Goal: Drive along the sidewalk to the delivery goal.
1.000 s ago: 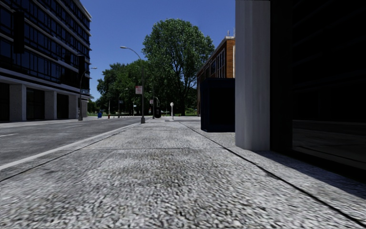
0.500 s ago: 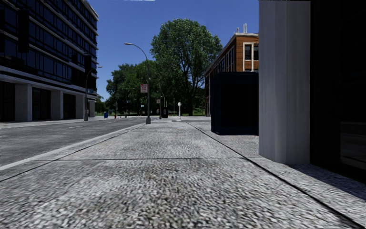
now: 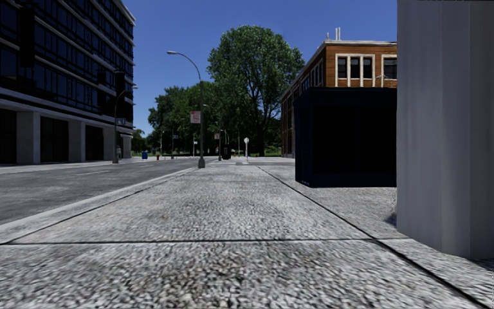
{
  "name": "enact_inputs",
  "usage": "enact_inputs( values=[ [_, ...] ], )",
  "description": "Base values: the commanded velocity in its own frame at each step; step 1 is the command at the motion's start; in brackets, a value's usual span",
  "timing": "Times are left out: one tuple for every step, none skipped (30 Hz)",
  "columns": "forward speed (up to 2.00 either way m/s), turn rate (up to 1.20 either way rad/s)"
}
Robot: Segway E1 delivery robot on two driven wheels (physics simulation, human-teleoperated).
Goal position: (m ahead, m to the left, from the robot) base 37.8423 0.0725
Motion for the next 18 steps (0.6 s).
enact_inputs(
  values=[
    [2.00, 0.00],
    [2.00, 0.00],
    [2.00, 0.00],
    [2.00, 0.00],
    [2.00, 0.00],
    [2.00, 0.00],
    [2.00, 0.00],
    [2.00, 0.00],
    [2.00, 0.00],
    [2.00, 0.00],
    [2.00, 0.00],
    [2.00, 0.00],
    [2.00, 0.00],
    [2.00, 0.00],
    [2.00, 0.00],
    [2.00, 0.00],
    [2.00, 0.00],
    [2.00, 0.00]
  ],
)
